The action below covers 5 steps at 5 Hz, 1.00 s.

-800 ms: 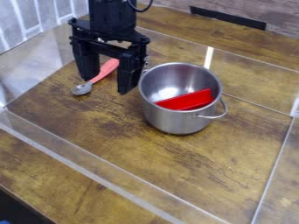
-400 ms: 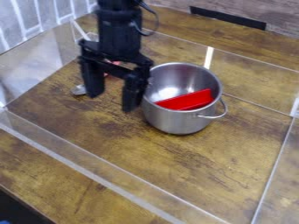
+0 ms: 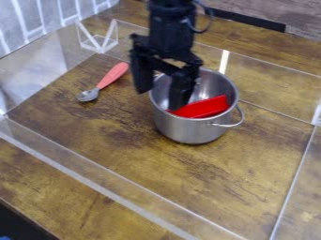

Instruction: Remove the red object from the silver pot and put it on the table

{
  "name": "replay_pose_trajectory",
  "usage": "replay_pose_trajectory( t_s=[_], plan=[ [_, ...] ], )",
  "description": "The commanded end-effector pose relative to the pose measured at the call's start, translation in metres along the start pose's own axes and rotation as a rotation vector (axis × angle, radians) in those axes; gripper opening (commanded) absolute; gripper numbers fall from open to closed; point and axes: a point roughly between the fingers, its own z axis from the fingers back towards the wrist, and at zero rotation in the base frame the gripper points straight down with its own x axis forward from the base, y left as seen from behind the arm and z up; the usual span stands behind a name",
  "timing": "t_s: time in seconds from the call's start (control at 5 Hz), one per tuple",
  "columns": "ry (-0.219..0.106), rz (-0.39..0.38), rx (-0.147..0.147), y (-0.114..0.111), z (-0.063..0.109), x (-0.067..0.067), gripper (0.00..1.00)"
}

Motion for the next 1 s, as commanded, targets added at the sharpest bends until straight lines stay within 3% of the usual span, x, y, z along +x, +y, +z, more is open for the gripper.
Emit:
replay_pose_trajectory(
  t_s=[0.0,0.2,0.8],
  plan=[
    [-0.076,-0.111,0.031,-0.006,0.023,0.020,1.00],
    [-0.086,-0.118,0.041,-0.001,0.022,0.032,1.00],
    [-0.103,-0.091,0.037,0.007,0.018,0.040,1.00]
  ],
)
